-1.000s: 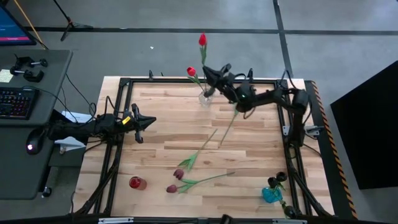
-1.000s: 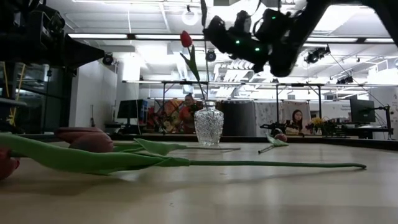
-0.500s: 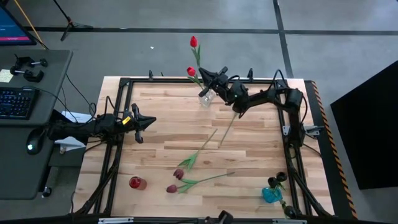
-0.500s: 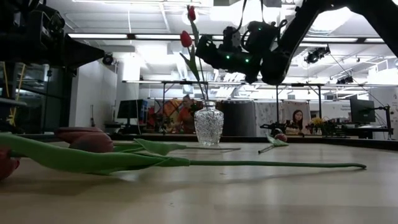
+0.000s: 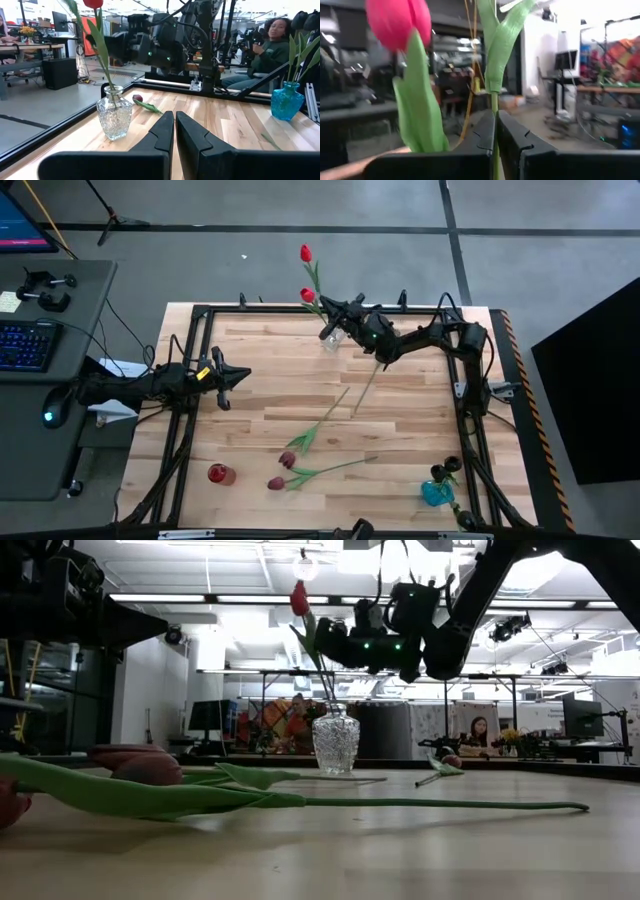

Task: Sort flowers into vase by color
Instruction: Put the pink flower into the transparent vase, then put the center maroon flower into the red vase

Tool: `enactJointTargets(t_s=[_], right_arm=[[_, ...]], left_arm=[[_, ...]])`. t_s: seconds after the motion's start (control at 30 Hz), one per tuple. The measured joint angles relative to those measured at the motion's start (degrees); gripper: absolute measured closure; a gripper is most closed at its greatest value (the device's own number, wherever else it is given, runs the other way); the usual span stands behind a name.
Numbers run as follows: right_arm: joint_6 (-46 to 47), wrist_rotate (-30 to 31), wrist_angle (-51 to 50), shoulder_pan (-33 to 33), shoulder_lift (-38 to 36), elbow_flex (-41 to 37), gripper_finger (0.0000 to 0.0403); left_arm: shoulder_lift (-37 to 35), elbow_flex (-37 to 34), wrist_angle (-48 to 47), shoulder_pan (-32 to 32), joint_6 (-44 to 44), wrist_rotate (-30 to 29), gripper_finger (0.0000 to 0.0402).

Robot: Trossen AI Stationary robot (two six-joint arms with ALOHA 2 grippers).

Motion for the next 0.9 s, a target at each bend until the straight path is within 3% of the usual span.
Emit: enactJointTargets(t_s=[0.23,0.53,0.67,0.9], right_arm=[[-2.74,5.87,-3.05,1.83,0.00,-0.02,0.0379],[-6.47,17.15,-10.33,5.98,-3.00,-0.04,0.0246],[-10.77,23.79,-20.19,8.31,-6.87,-0.04,0.0193],[-6.86,21.62,-46.04,11.19,-16.80,-0.04,0.0158]], left_arm=[[-0.01,0.00,0.00,-0.01,0.00,0.01,0.0394],[0.00,0.00,0.00,0.01,0.00,0.00,0.0394],[-0.01,0.00,0.00,0.00,0.01,0.01,0.0394],[0.00,0.00,0.02,-0.01,0.01,0.01,0.0394]])
